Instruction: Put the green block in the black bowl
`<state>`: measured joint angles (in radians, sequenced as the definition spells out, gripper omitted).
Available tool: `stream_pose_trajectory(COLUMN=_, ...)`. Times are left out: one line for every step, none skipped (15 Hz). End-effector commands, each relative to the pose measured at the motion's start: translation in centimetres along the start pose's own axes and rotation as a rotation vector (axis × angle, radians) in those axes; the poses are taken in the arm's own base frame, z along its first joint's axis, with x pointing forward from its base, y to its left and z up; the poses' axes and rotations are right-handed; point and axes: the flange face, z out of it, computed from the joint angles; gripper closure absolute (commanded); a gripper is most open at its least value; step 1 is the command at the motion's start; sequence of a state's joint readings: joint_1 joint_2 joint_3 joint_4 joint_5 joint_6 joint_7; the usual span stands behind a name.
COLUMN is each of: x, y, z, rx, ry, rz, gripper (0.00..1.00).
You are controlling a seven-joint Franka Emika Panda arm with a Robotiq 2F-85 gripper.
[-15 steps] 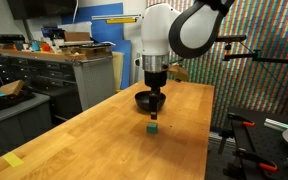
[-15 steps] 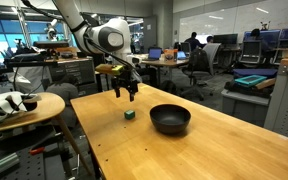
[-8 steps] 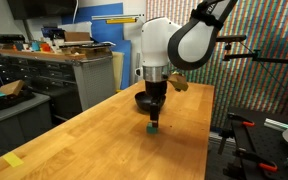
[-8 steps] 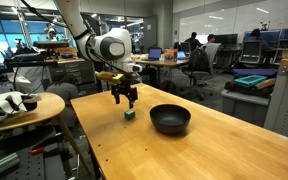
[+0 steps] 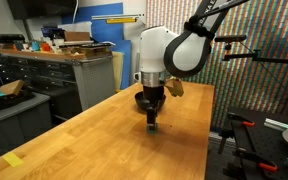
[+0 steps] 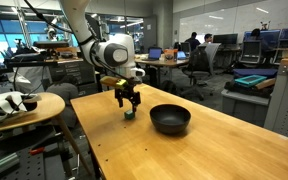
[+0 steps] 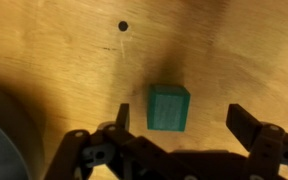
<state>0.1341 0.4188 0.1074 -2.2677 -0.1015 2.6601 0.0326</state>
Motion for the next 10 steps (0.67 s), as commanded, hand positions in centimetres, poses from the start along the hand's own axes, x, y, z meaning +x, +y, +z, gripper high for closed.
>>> stream_pose_trajectory(x=1.1, y=0.7, z=0.7, rx=-0.003, ry=0.016, rz=0.023, gripper=0.0)
stream_pose_trajectory(x=1.2, y=0.9, z=0.9, rx=-0.001, ry=0.014, rz=0.027, gripper=0.0)
stream_pose_trajectory(x=1.3, y=1.1, z=1.2, rx=0.001, ry=0.011, rz=0.031, gripper=0.0)
stream_pose_trajectory(x=1.3, y=1.2, z=1.5, rx=0.004, ry=0.007, rz=0.035, gripper=0.0)
stream_pose_trajectory(x=1.4, y=1.2, z=1.7, rx=0.004, ry=0.004, rz=0.035, gripper=0.0)
stream_pose_trajectory(x=1.4, y=1.3, z=1.9, rx=0.005, ry=0.001, rz=0.035, gripper=0.0)
stream_pose_trajectory(x=1.5, y=1.3, z=2.1, rx=0.008, ry=-0.002, rz=0.035, gripper=0.0)
stream_pose_trajectory(x=1.6, y=1.3, z=2.2, rx=0.011, ry=-0.004, rz=0.035, gripper=0.25)
stream_pose_trajectory(x=1.6, y=1.3, z=2.2, rx=0.011, ry=-0.006, rz=0.033, gripper=0.28)
stream_pose_trajectory(x=1.7, y=1.3, z=2.2, rx=0.012, ry=-0.007, rz=0.031, gripper=0.34)
